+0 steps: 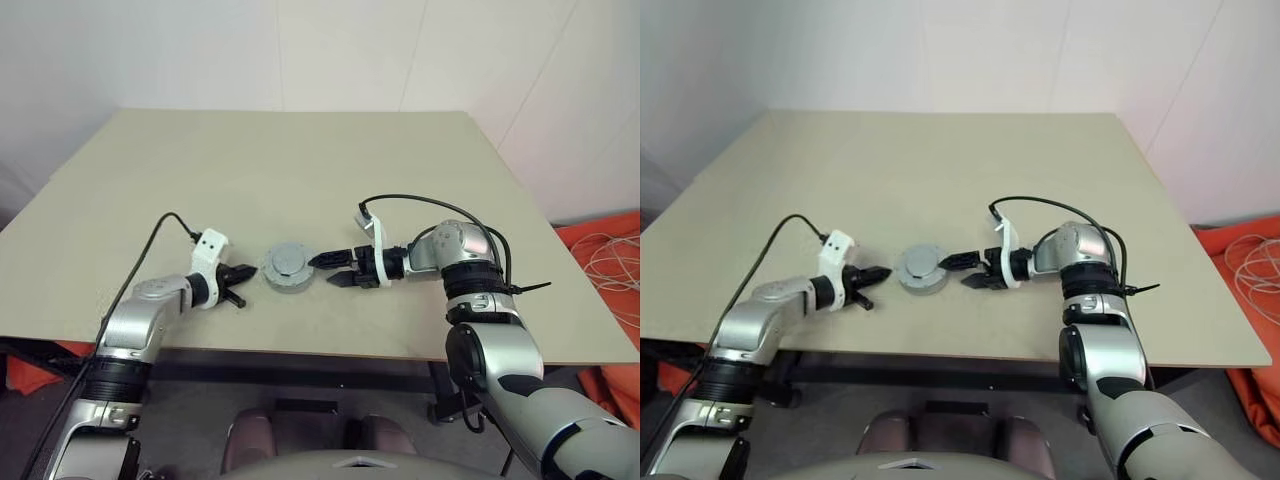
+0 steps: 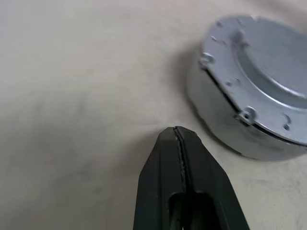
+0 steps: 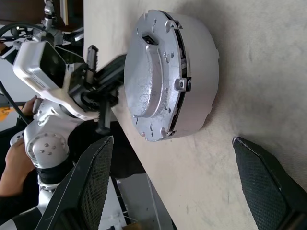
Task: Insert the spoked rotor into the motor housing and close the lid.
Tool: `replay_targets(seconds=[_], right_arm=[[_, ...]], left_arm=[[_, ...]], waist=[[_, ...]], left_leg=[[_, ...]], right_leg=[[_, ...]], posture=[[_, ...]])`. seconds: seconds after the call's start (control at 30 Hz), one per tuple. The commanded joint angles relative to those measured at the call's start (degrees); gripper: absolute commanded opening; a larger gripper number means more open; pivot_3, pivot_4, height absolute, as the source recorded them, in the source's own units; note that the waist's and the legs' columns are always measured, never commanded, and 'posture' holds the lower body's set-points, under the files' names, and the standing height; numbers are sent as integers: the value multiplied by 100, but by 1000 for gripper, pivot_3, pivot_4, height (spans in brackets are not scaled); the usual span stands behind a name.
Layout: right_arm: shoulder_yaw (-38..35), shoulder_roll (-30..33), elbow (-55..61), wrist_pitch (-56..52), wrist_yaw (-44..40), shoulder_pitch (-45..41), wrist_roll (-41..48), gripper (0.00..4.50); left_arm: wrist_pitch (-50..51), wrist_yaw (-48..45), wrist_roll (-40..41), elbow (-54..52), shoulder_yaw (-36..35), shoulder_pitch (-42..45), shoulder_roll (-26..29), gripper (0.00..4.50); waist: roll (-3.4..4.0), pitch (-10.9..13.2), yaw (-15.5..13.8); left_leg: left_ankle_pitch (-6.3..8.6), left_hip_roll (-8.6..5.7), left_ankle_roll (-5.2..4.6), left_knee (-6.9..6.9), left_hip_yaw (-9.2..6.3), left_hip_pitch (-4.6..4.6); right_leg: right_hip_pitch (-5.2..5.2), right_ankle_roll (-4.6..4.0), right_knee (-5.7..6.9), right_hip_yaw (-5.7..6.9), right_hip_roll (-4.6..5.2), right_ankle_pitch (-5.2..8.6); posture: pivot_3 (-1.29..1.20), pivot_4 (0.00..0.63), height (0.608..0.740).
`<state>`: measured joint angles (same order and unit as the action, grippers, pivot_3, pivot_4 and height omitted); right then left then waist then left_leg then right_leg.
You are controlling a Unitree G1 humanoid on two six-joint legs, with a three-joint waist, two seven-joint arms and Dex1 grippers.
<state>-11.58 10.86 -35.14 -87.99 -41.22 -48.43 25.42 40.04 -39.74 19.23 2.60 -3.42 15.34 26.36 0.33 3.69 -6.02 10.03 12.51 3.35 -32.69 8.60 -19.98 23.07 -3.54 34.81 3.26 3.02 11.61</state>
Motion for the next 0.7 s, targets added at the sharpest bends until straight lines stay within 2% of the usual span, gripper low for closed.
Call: replay_targets(seconds=[0.03,0.23,0.37,0.53,0.7], right_arm=[[-81,-14,252,6,64,-37,237,4490],[112,5,636,456,-53,137,381,4490],[986,263,1753,2261,-990,697,194,4490],[2036,786,2332,4153,-1485,941,-578,4490],[2557,878,2549,5191,-1744,869,-940,4490]], left_arm=[[101,20,289,-201,-354,-22,56,0],[237,-30,492,-278,-446,8,94,0],[89,-59,430,-333,-404,-50,200,0],[-287,-402,505,-632,-502,-426,506,0],[-770,-900,753,-1023,-721,-850,697,0]], waist=[[0,0,-4],[0,0,-21],[-1,0,-48],[-2,0,-37],[-3,1,11]], left_leg=[[0,-1,0,0,0,0],[0,0,0,0,-1,-2],[0,2,-1,2,-1,-3],[1,1,-2,4,-1,-2],[11,2,-20,2,-1,-2]], right_leg=[[0,0,0,0,0,0],[0,0,-1,1,0,0],[0,2,-3,3,0,1],[1,5,-5,3,0,2],[1,5,-4,3,-1,2]], posture=[[0,0,740],[0,0,740],[0,0,740],[0,0,740],[0,0,740]])
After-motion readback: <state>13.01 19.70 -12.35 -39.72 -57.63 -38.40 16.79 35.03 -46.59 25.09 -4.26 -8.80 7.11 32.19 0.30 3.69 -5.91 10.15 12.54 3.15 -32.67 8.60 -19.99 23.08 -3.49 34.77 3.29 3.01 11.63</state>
